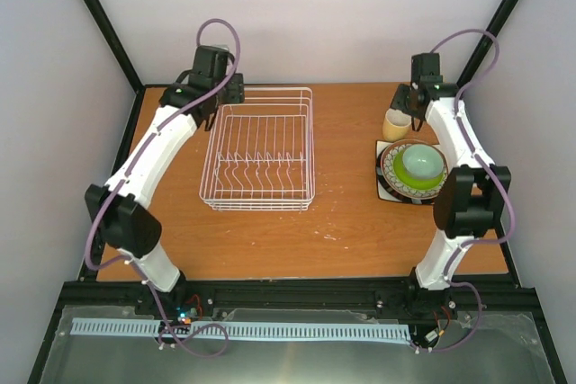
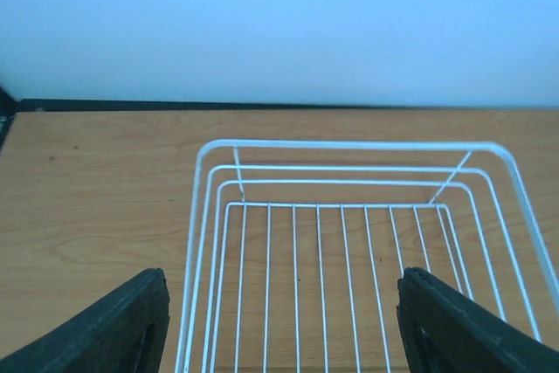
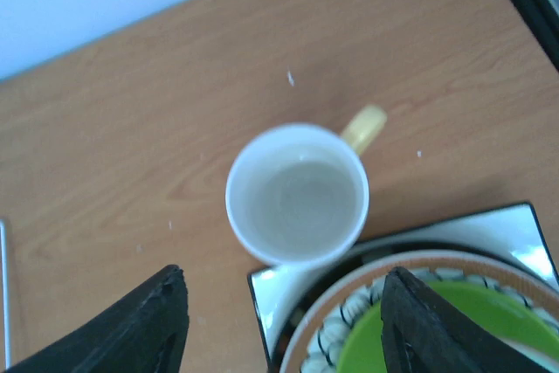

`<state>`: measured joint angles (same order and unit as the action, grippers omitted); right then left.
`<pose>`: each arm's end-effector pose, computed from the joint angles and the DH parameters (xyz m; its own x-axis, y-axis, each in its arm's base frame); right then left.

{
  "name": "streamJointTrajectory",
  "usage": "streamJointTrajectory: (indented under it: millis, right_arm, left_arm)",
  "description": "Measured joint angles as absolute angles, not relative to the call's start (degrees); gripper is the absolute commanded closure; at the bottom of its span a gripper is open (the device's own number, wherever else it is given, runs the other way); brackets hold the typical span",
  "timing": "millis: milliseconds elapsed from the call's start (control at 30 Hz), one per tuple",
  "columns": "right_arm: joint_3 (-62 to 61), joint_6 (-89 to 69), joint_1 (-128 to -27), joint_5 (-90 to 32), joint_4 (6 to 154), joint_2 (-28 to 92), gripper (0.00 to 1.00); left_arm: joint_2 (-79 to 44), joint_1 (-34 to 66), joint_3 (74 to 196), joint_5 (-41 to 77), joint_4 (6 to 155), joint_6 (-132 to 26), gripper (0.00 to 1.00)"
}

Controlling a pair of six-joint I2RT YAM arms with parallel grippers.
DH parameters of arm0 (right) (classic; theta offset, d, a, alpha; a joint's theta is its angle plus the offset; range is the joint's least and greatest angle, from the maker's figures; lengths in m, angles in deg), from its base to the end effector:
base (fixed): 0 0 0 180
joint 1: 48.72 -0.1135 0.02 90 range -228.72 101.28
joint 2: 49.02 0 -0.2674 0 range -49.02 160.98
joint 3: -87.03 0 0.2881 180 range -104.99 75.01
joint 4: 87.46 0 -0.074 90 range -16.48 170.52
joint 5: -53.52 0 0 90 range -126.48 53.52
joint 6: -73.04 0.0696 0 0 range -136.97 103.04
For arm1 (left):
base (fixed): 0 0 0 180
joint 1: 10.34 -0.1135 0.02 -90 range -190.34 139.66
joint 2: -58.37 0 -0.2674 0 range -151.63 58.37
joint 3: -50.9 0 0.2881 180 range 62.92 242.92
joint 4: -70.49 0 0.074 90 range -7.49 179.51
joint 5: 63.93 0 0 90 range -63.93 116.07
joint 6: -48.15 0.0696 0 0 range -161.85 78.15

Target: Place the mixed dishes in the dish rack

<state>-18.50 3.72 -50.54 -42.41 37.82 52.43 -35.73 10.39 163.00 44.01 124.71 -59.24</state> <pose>0.4513 0.0071 0.2853 -0.7110 0.3288 -0.6215 0.3046 0.9407 0.1492 0.4062 -0.1308 0.3864 -0.5586 -0.0926 -0.8243 -0.0656 0.9956 -0.0674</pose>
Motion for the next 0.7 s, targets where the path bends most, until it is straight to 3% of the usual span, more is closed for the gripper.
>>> streamJointTrajectory:
  millis: [200,700]
  right_arm:
    - [-29.8,5.0,-49.0,-43.6,33.8,61.9,0.42]
    - [-30.5,6.2,-44.6,-41.4,27.2,66.7,0.42]
  left_arm:
    - [-42.5,7.7,162.6,38.0,123.4,-54.9,0.29]
    - [-44.8,2.5,161.6,32.4,122.2,-50.9,0.29]
